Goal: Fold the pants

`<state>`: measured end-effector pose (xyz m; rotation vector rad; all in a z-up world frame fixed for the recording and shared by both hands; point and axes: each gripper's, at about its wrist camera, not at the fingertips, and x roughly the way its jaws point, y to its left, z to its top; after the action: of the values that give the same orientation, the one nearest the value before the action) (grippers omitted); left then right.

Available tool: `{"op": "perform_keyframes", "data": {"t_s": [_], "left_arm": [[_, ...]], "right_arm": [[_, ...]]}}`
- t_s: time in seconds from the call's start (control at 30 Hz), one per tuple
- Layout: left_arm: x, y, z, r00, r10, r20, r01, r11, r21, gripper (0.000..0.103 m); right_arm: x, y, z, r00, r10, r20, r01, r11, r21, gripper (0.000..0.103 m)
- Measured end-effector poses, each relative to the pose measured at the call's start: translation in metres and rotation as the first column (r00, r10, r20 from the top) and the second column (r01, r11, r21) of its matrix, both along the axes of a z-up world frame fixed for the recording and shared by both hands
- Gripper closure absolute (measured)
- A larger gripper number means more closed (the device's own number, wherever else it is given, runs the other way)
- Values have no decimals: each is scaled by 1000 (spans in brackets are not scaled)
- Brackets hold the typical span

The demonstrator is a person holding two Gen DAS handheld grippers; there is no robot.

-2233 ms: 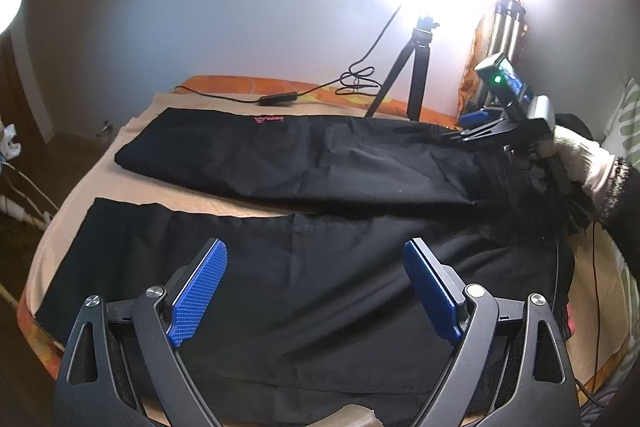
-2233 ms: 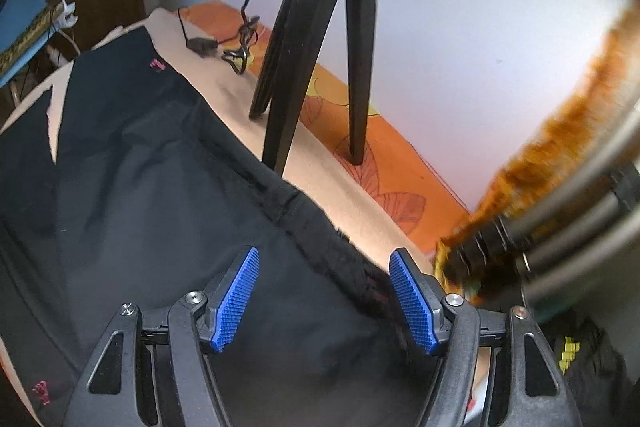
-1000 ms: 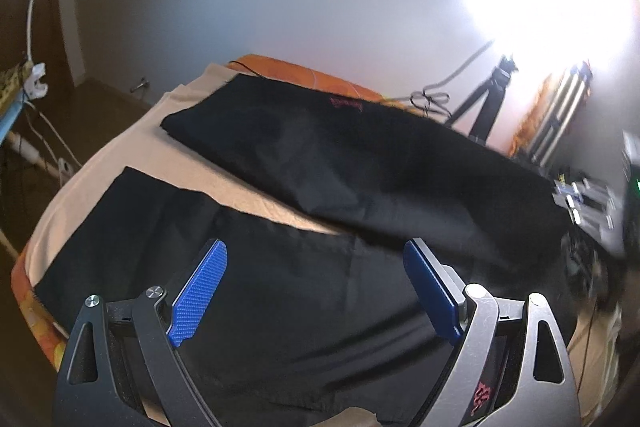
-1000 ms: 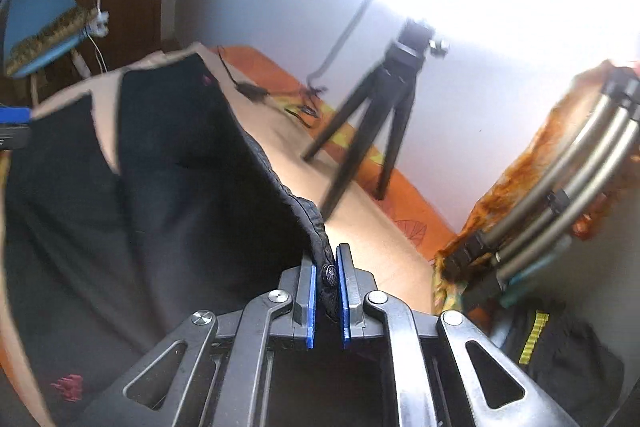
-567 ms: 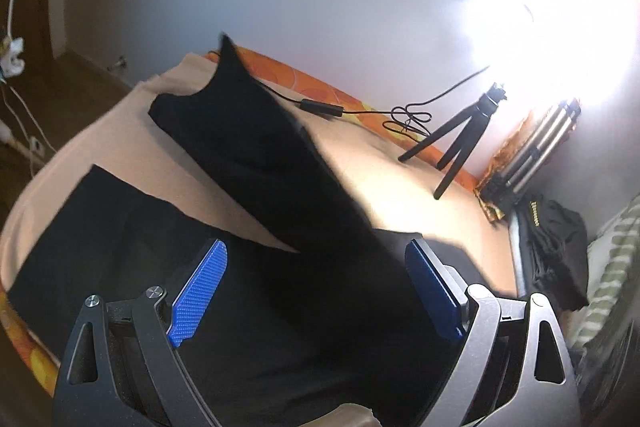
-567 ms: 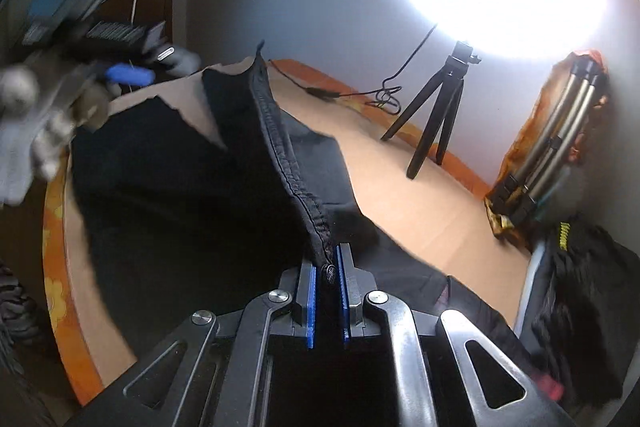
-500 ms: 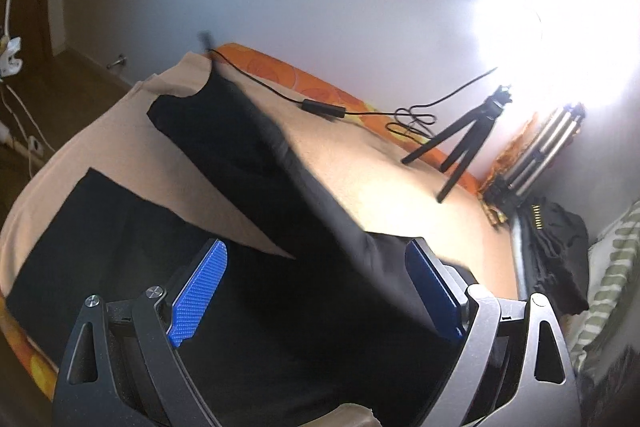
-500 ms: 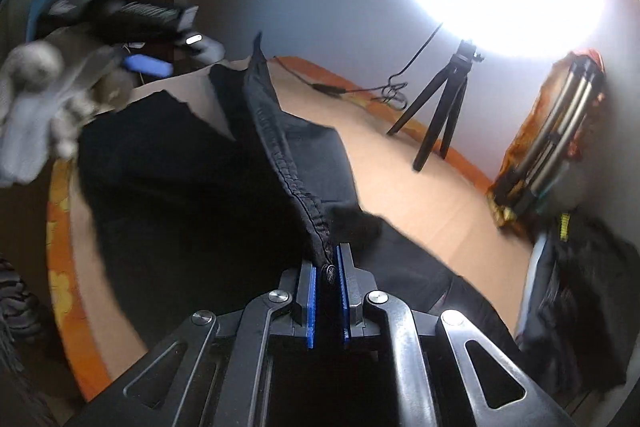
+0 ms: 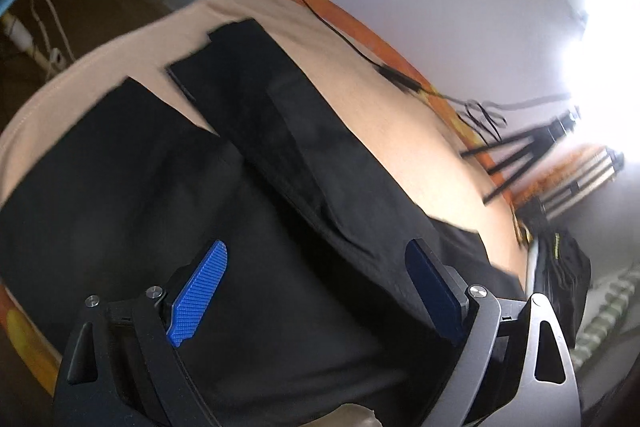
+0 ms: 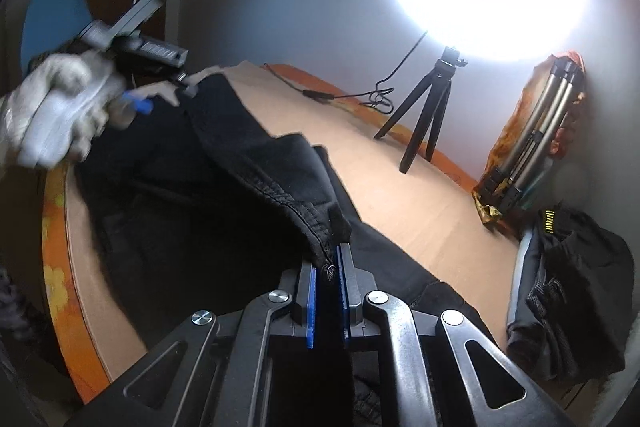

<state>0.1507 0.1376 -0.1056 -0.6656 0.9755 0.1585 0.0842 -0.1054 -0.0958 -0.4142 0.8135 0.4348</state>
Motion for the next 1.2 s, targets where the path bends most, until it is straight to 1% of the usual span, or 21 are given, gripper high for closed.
{"op": "perform_keyframes", "data": {"t_s": [0.03, 0.1, 0.17, 0.27, 0.4, 0.5, 0.67, 0.8, 0.83, 0.87, 0.9, 0.97, 1.0, 1.03, 1.07, 1.1, 1.13, 1.17, 1.2], "left_arm": [[2, -6, -1, 1000, -13, -2, 13, 1000, -6, 12], [6, -17, -7, 999, -32, -10, 31, 998, -55, 12], [11, -24, -14, 999, -28, -22, 26, 997, -68, 12], [18, -26, -19, 1000, 9, -16, -11, 995, -97, 12], [26, -23, -23, 998, 64, 7, -63, 993, -100, 12], [30, -18, -28, 993, 115, 18, -112, 987, -118, 12], [35, -3, -35, 979, 200, 45, -192, 970, -147, 13], [40, 16, -32, 964, 258, 66, -247, 959, -139, 15], [43, 22, -31, 960, 269, 73, -258, 956, -137, 20], [46, 28, -30, 958, 275, 79, -264, 956, -132, 27], [49, 32, -29, 957, 278, 82, -267, 956, -125, 31], [56, 40, -27, 958, 273, 88, -263, 958, -110, 48], [59, 41, -27, 959, 270, 87, -262, 960, -98, 49], [62, 45, -27, 959, 268, 88, -260, 961, -90, 55], [62, 48, -27, 960, 264, 93, -256, 963, -88, 64], [63, 51, -26, 961, 256, 103, -247, 965, -91, 71], [64, 53, -24, 963, 246, 114, -237, 968, -86, 87], [64, 54, -22, 963, 234, 131, -226, 971, -72, 91], [64, 54, -17, 965, 216, 149, -211, 976, -47, 92]], "right_arm": [[3, 0, 2, 1000, -4, 6, 4, 1000, 5, 96], [6, -1, 7, 1000, -9, 17, 8, 1000, 15, 96], [7, -1, 11, 1000, -12, 25, 11, 1000, 25, 96], [8, -3, 12, 999, -15, 29, 14, 999, 28, 96], [8, -8, 11, 1000, -20, 18, 20, 999, 43, 96], [7, -12, 14, 999, -27, 19, 27, 998, 49, 96], [6, -16, 15, 999, -36, 17, 35, 998, 57, 96], [2, -15, 13, 1000, -30, 11, 29, 999, 44, 96], [1, -15, 12, 1000, -27, 9, 26, 999, 42, 96], [-1, -16, 11, 1000, -25, 6, 25, 999, 40, 96], [-1, -17, 11, 1000, -25, 4, 25, 999, 42, 96], [-1, -19, 10, 1000, -27, -1, 27, 999, 41, 96], [-1, -19, 9, 1000, -28, -2, 29, 999, 40, 96], [-1, -20, 8, 1000, -30, -4, 30, 999, 37, 96], [-1, -20, 7, 1000, -31, -5, 31, 999, 35, 96], [-1, -21, 6, 999, -32, -7, 32, 999, 33, 96], [-1, -21, 5, 999, -31, -9, 31, 999, 32, 96], [-1, -21, 4, 1000, -29, -10, 30, 999, 29, 96], [-1, -21, 3, 1000, -27, -11, 28, 999, 25, 96]]}}
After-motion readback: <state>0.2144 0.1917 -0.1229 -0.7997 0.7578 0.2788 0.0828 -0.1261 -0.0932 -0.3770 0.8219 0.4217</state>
